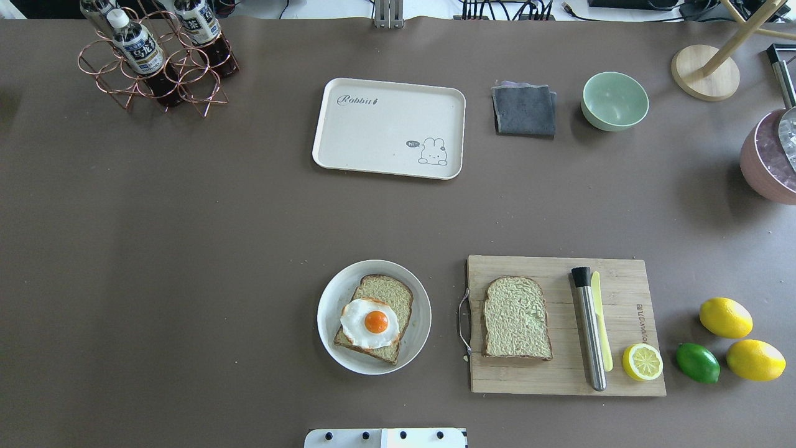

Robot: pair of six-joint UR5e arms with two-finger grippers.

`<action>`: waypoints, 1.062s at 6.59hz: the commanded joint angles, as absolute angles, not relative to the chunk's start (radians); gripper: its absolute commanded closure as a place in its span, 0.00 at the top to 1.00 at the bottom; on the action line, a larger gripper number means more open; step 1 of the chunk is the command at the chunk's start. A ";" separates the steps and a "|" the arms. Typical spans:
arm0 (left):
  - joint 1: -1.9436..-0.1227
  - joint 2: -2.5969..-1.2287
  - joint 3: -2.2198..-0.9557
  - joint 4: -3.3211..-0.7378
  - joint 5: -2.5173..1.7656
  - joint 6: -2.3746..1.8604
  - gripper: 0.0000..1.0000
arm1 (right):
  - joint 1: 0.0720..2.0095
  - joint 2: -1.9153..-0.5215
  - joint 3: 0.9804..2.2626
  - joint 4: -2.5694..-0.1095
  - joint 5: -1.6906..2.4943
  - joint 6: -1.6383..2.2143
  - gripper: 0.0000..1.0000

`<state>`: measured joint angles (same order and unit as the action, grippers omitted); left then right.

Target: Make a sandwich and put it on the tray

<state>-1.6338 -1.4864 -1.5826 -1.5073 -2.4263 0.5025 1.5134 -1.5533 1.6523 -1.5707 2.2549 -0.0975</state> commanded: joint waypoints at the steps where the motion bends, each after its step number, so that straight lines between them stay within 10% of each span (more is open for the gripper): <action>1: -1.634 -1.485 -1.580 -1.511 -2.425 0.505 0.97 | 1.503 -1.549 1.649 -1.557 2.258 -0.095 1.00; 7: -1.637 -1.485 -1.633 -1.514 -2.427 0.503 0.97 | 1.488 -1.545 1.680 -1.554 2.267 -0.097 1.00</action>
<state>-1.6364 -1.4867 -1.6121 -1.5150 -2.4266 0.5032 1.4885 -1.5458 1.6797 -1.5544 2.2674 -0.0965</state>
